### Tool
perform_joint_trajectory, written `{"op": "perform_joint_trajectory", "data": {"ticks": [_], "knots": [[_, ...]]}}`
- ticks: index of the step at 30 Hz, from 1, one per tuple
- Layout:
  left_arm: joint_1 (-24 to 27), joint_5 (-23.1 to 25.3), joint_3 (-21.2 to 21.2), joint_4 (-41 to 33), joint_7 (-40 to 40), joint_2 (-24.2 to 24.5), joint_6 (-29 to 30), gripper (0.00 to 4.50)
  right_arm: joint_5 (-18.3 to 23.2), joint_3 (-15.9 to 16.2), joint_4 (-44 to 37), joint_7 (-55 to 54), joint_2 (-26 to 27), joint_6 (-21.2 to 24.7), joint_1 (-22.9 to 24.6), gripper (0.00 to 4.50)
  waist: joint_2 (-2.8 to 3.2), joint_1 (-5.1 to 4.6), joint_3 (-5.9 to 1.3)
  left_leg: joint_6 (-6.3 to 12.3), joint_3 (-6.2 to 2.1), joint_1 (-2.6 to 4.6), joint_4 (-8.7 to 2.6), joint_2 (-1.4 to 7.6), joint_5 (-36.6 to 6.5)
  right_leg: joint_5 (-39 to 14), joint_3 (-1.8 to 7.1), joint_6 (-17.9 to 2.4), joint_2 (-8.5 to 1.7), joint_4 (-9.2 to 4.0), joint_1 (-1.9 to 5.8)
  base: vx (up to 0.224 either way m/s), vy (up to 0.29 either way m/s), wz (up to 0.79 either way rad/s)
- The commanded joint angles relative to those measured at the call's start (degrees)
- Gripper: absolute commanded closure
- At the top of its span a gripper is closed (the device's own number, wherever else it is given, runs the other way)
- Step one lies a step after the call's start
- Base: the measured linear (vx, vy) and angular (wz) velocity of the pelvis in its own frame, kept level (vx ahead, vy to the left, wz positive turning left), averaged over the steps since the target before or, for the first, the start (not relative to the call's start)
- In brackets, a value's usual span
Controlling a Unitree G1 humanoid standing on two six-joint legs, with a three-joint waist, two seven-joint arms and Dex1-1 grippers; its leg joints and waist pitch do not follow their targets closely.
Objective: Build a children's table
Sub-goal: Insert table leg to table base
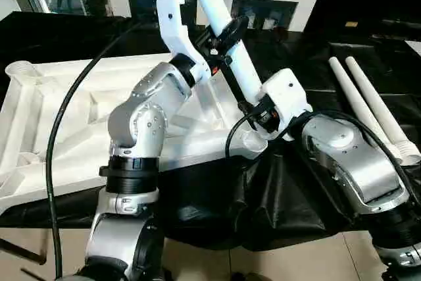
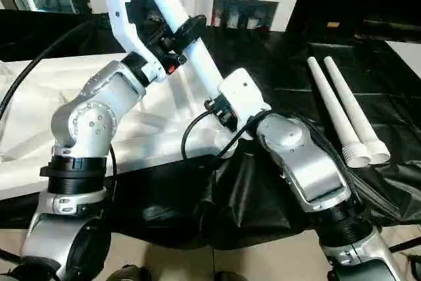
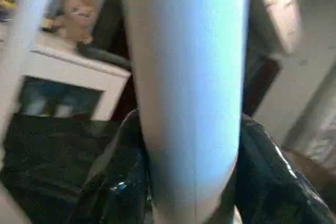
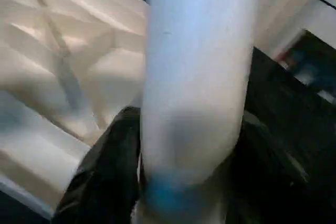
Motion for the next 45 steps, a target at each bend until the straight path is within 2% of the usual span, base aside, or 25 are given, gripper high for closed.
{"op": "perform_joint_trajectory", "data": {"ticks": [1,5,8,12,14,15,16,17,18,19,20,21,22,23,27,29,37,40,41,42,43,45], "knots": [[-0.56,-0.25,0.58,0.98,-0.07,0.30,1.25,2.69,2.76,-2.22,-2.33,1.69,0.24,-0.27,-0.42,1.77,0.58,0.11,-4.60,0.95,-1.83,2.00,-3.89,2.78,-11.15,-5.06,1.90,-11.58,-2.25,-2.93,3.08,0.000,0.000,0.00],[-1.29,-0.65,0.90,2.22,-0.98,1.41,1.50,2.78,9.52,-6.65,-3.62,5.62,0.97,2.34,0.17,1.46,0.79,0.30,-4.64,0.94,-1.78,2.16,-3.80,2.87,-10.75,-5.00,1.88,-12.29,-2.27,-2.97,2.86,0.000,0.000,0.00],[-2.24,-1.38,1.14,3.58,-2.37,2.54,2.42,2.78,18.65,-12.86,-4.95,9.07,1.65,6.57,0.12,1.13,0.82,0.54,-4.73,1.65,-1.82,2.13,-3.79,2.82,-10.16,-4.27,1.84,-12.60,-2.27,-2.76,2.97,0.000,0.000,0.00],[-4.05,-4.90,1.79,5.67,-5.82,4.28,6.62,2.78,30.74,-19.99,-4.87,16.19,-1.64,12.65,-0.13,0.78,0.80,0.96,-4.84,1.93,-1.77,2.29,-3.62,2.77,-9.27,-3.54,1.75,-13.64,-2.37,-2.62,3.12,0.000,0.000,0.00],[-5.17,-7.56,2.71,6.61,-7.87,4.85,10.15,2.78,36.26,-23.84,-2.59,18.13,-3.06,16.37,-0.90,0.70,0.81,1.30,-4.83,2.17,-1.71,2.28,-3.51,2.73,-8.62,-3.66,1.76,-14.27,-2.55,-2.51,3.15,0.000,0.000,0.00],[-5.94,-9.50,3.56,7.10,-8.77,4.92,12.06,2.78,37.63,-25.53,-0.44,18.99,-3.89,17.95,-1.48,0.59,0.56,1.35,-4.85,2.21,-1.55,2.22,-3.39,2.60,-8.23,-3.95,1.72,-14.80,-2.53,-2.57,3.12,0.000,0.000,0.00],[-6.16,-10.08,3.79,7.26,-9.07,4.94,12.61,2.78,37.79,-25.95,0.23,19.09,-4.09,18.39,-1.67,0.47,0.60,1.45,-4.88,2.14,-1.56,2.18,-3.32,2.51,-7.99,-4.27,1.69,-15.11,-2.55,-2.53,3.09,0.000,0.000,0.00],[-7.32,-13.39,5.00,7.99,-10.90,5.09,15.72,2.78,39.47,-28.70,4.37,19.18,-4.84,21.51,-2.97,0.31,0.47,1.57,-4.89,1.90,-1.45,2.19,-3.22,2.41,-8.04,-5.30,1.65,-15.33,-2.53,-2.60,3.00,0.000,0.000,0.00],[-7.79,-14.68,5.29,8.20,-12.04,5.28,16.96,2.78,41.26,-30.43,6.72,19.19,-5.03,23.39,-3.75,0.27,0.49,1.70,-4.82,1.52,-1.49,2.18,-3.23,2.41,-8.30,-6.68,1.64,-15.67,-2.66,-2.73,3.02,0.000,0.000,0.00],[-7.79,-14.68,5.29,8.20,-12.04,5.28,16.96,2.78,41.26,-30.43,6.72,19.19,-5.03,23.39,-3.75,0.27,0.43,1.73,-4.85,1.38,-1.47,2.16,-3.17,2.38,-8.42,-7.19,1.62,-15.71,-2.69,-2.77,3.01,0.000,0.000,0.00],[-8.16,-15.49,5.40,8.50,-12.96,5.46,17.76,2.78,43.08,-31.80,8.25,19.07,-5.14,25.06,-4.28,0.10,0.25,1.88,-4.80,1.23,-1.42,2.17,-3.19,2.37,-8.68,-8.21,1.60,-15.42,-2.65,-2.94,3.03,0.000,0.000,0.00],[-9.05,-17.99,5.85,9.23,-14.76,5.72,20.15,2.78,47.07,-33.68,10.71,19.72,-5.81,28.10,-4.78,0.10,0.32,1.95,-4.83,1.11,-1.54,2.10,-3.26,2.50,-8.72,-8.54,1.58,-15.16,-2.72,-2.93,3.08,0.000,0.000,0.00],[-9.10,-18.11,5.87,9.26,-14.86,5.74,20.27,2.78,47.29,-33.76,10.82,19.79,-5.85,28.26,-4.80,0.10,0.26,1.79,-4.90,1.17,-1.42,2.16,-3.16,2.29,-8.75,-8.78,1.57,-15.15,-2.60,-2.93,3.11,0.000,0.000,0.00],[-10.07,-20.11,6.48,10.20,-15.96,5.82,22.63,2.78,49.82,-33.85,11.91,20.75,-7.07,30.75,-4.71,0.02,0.27,1.99,-4.87,0.96,-1.46,2.17,-3.19,2.40,-8.81,-9.36,1.52,-14.89,-2.68,-3.06,3.10,0.000,0.000,0.00],[-11.24,-21.96,7.18,11.34,-16.32,5.68,25.28,2.78,49.41,-32.73,12.65,21.89,-8.25,34.09,-4.85,0.02,0.17,2.20,-5.06,0.83,-1.51,2.14,-3.16,2.50,-7.38,-8.11,1.50,-14.67,-2.69,-2.89,3.18,0.000,0.000,0.00],[-11.79,-23.06,7.76,11.80,-15.54,5.20,26.37,2.78,49.72,-32.66,12.90,21.97,-8.13,36.37,-5.20,0.02,-0.14,2.34,-5.09,0.98,-1.50,1.93,-3.11,2.47,-6.54,-7.58,1.53,-14.85,-2.90,-2.78,3.36,0.000,0.000,0.00],[-12.03,-25.09,7.96,11.37,-15.52,4.79,28.36,2.78,51.22,-30.22,11.23,21.61,-8.77,38.56,-4.62,0.02,-0.17,2.56,-5.19,0.46,-1.51,1.95,-3.08,2.56,-6.83,-9.29,1.55,-14.02,-2.94,-2.94,3.31,0.000,0.000,0.00],[-11.58,-24.48,6.43,10.48,-16.85,5.28,28.61,2.78,49.06,-27.49,9.16,23.54,-10.17,39.07,-4.09,0.02,-0.11,2.66,-5.17,0.13,-1.56,1.98,-3.13,2.61,-6.93,-9.69,1.59,-13.44,-2.94,-2.99,3.34,0.000,0.000,0.00],[-11.06,-23.38,4.45,9.54,-18.50,5.88,28.25,2.78,45.30,-23.19,6.95,25.70,-12.54,37.91,-3.02,0.02,-0.18,2.78,-5.16,-0.17,-1.61,1.96,-3.19,2.66,-7.06,-10.17,1.57,-12.70,-2.90,-2.98,3.34,0.000,0.000,0.00],[-10.94,-23.09,3.89,9.28,-18.99,6.05,28.18,2.78,44.08,-21.85,6.27,26.33,-13.26,37.46,-2.70,0.02,-0.13,2.91,-5.06,-0.69,-1.68,2.02,-3.31,2.78,-7.13,-10.76,1.66,-11.78,-2.85,-3.02,3.29,0.000,0.000,0.00],[-10.94,-23.09,3.89,9.28,-18.99,6.05,28.18,2.78,44.08,-21.85,6.27,26.33,-13.26,37.46,-2.70,0.02,-0.07,2.87,-5.08,-0.78,-1.66,2.04,-3.33,2.80,-7.26,-10.68,1.72,-11.73,-2.95,-3.02,3.27,0.000,0.000,0.00],[-10.55,-22.71,1.96,8.14,-21.01,6.61,28.14,2.78,42.90,-19.74,5.13,27.93,-14.30,36.58,-2.44,0.02,-0.19,2.90,-5.07,-0.95,-1.62,1.96,-3.27,2.72,-7.98,-11.32,1.72,-11.61,-3.03,-3.13,3.22,0.000,0.000,0.00]]}}
